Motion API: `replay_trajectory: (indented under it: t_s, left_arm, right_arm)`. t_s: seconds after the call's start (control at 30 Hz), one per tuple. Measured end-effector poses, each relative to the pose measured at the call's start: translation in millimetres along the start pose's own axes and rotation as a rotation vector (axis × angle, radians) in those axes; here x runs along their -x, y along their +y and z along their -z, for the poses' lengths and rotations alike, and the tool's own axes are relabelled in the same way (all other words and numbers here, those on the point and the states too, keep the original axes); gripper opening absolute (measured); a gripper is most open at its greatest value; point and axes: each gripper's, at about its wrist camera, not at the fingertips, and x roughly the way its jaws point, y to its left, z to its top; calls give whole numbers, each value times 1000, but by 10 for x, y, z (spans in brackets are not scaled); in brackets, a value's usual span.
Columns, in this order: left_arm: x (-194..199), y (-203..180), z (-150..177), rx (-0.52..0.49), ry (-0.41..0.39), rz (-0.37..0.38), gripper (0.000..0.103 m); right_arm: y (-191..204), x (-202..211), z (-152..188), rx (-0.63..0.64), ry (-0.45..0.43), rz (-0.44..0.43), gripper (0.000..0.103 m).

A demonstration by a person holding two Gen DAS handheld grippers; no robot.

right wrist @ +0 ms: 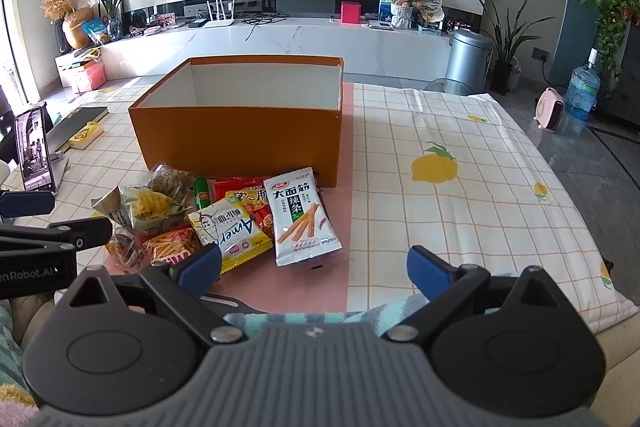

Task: Organize snacks

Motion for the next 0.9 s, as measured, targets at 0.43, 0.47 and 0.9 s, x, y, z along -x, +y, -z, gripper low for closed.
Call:
replay_trajectory:
  t_s: [0.43, 0.47, 0.9]
  left_arm:
    - [3, 0, 0, -5, -4, -6, 86]
    - [2, -1, 0, -7, -5, -5, 86]
    - [-200, 194, -11, 90, 48, 64, 75]
  right_arm:
    - [7, -23, 10, -8, 10, 2, 96]
    - [9, -26, 10, -8, 12, 2, 96]
    - [-6, -271, 22, -24, 53, -62, 87]
